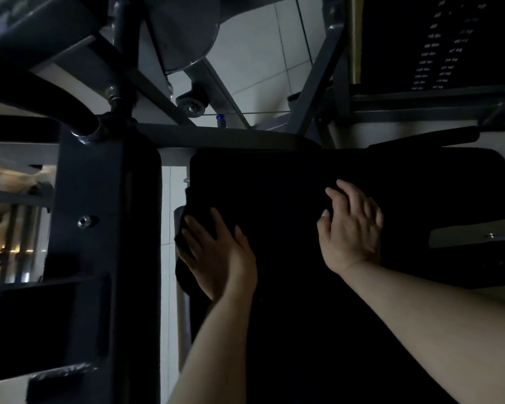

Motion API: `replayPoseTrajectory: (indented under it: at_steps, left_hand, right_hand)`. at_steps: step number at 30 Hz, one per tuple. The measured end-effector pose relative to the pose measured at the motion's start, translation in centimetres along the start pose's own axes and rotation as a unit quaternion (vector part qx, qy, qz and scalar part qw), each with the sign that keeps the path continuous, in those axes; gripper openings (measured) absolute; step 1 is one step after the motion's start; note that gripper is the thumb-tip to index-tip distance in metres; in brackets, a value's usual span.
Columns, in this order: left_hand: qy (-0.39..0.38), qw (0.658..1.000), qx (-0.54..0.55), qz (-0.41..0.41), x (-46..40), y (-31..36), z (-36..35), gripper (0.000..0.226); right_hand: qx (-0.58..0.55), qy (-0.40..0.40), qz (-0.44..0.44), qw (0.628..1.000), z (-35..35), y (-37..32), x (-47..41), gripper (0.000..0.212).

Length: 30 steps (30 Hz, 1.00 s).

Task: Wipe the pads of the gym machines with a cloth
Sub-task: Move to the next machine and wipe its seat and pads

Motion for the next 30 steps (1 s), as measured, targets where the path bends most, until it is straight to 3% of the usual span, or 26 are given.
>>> replayPoseTrajectory:
  at_steps: [7, 13, 15, 22, 27, 30]
  left_hand:
    - [0.015, 0.999, 0.022, 0.046, -8.0, 2.0, 0.9, 0.058]
    - [0.012, 1.000, 0.003, -0.029, 2.5, 2.4, -0.3, 0.057]
    - [-0.024, 0.999, 0.010, -0.032, 5.0, 2.6, -1.0, 0.059]
    - [-0.018, 0.996, 0.011, -0.084, -3.4, 7.0, -0.2, 0.056]
    - [-0.006, 0.978, 0.006, -0.209, -6.7, 13.8, 0.4, 0.053]
    - [0.004, 0.976, 0.028, -0.218, -7.0, 13.7, 0.6, 0.051]
  right_hand:
    - [-0.005, 0.009, 0.006, 1.000, 0.0, 0.1, -0.1, 0.047]
    - [0.000, 0.002, 0.005, 1.000, 0.0, 0.1, -0.1, 0.048]
    - [0.005, 0.005, 0.008, 1.000, 0.0, 0.0, 0.0, 0.047]
    - [0.007, 0.017, 0.011, 1.000, 0.3, -0.3, -0.1, 0.047]
    - [0.008, 0.018, 0.006, 1.000, 0.1, -0.1, -0.1, 0.046]
    - [0.005, 0.017, 0.007, 1.000, 0.1, -0.1, -0.1, 0.046]
Point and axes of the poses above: each hand's wrist, its own x-axis away from the middle knuckle, its own z-axis out of the back of the hand, y = z × x, the point moved 9 cm from there along -x, towards the middle knuckle, and after that the axes turned 7 degrees about y, right-handed, at the moved point
